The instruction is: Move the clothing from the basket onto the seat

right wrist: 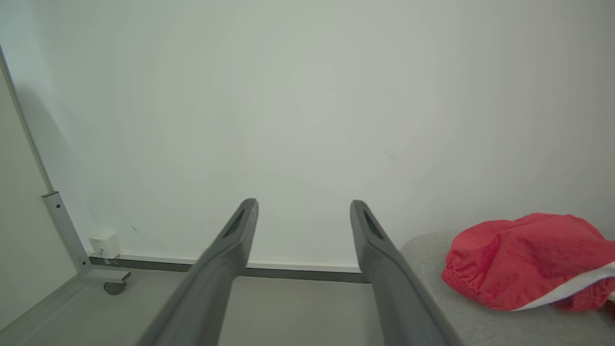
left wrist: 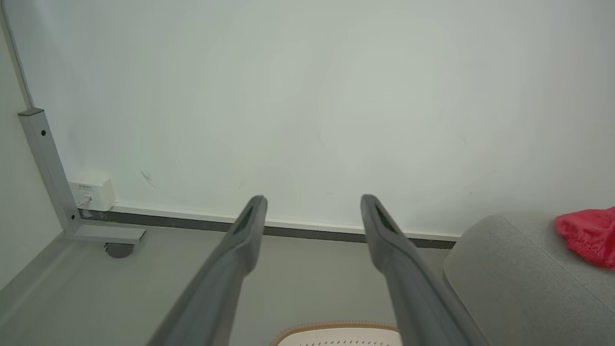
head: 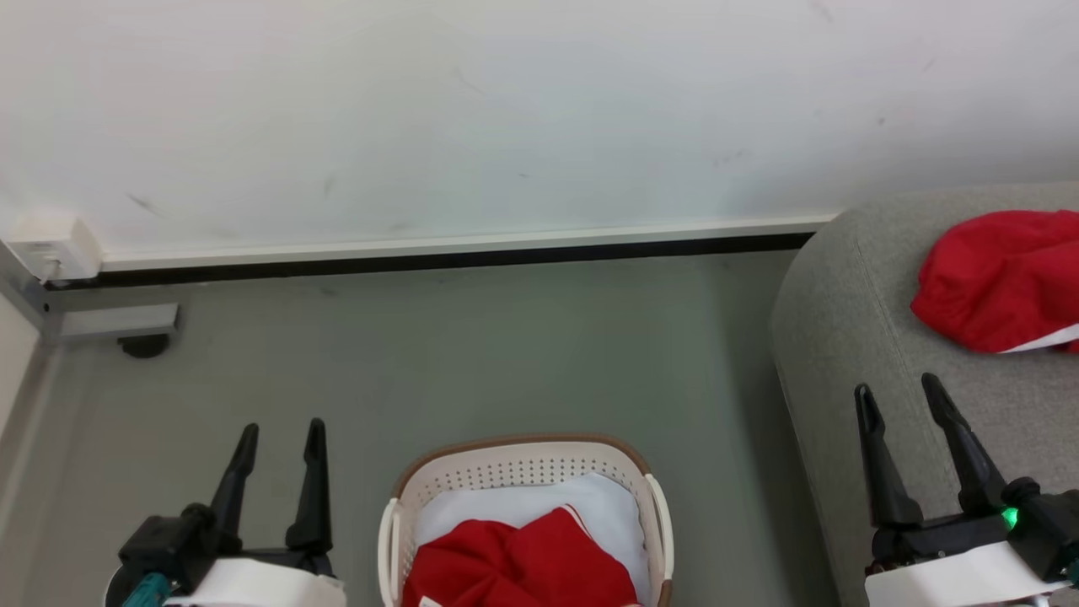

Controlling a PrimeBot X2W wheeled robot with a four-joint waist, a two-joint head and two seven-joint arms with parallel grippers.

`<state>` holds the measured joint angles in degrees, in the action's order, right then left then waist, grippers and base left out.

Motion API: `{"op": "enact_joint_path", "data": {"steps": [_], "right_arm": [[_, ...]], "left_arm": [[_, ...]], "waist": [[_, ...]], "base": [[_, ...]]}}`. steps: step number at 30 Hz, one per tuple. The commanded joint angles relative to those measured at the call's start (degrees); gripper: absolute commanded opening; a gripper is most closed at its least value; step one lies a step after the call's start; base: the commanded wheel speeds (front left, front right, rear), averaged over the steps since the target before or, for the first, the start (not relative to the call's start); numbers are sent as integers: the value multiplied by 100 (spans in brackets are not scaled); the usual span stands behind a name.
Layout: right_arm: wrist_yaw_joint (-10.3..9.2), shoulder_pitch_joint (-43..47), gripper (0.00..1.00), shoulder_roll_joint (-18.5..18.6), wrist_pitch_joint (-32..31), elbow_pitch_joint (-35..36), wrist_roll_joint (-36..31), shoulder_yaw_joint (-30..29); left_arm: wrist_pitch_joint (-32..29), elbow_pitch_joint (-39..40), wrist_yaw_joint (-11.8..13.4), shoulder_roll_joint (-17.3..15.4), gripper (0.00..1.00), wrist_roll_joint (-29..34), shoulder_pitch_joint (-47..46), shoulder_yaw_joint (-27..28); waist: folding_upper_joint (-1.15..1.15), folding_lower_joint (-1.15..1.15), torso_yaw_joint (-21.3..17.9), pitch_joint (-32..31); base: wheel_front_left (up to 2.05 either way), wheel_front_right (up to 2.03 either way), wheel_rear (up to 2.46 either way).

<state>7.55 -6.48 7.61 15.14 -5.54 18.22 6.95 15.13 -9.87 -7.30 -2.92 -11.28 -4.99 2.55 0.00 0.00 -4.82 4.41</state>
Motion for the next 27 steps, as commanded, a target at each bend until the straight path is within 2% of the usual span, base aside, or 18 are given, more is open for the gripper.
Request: {"op": "enact_joint_path", "data": {"steps": [1,14,21,27], "right_arm": [[-13,-106,100,42,0,47,22,-19],[-13,-469,100,-101,0,224,-6,-28],[-13,-699,100,-149,0,332,-41,-93],[-13,-927,100,-257,0,455,-45,-153]], "left_arm": [[3,-23,-14,-14,100,43,-86,-10],[3,-534,-21,-169,100,171,-602,-229],[-112,-1510,-14,-448,100,172,-1195,-679],[-528,-2326,-13,-693,100,130,-1846,-1308]], "waist": [[0,0,-84,107],[0,0,-594,850],[0,0,-887,1362],[0,0,-1105,1839]], "base": [[0,0,0],[0,0,0],[0,0,0],[0,0,0]]}}
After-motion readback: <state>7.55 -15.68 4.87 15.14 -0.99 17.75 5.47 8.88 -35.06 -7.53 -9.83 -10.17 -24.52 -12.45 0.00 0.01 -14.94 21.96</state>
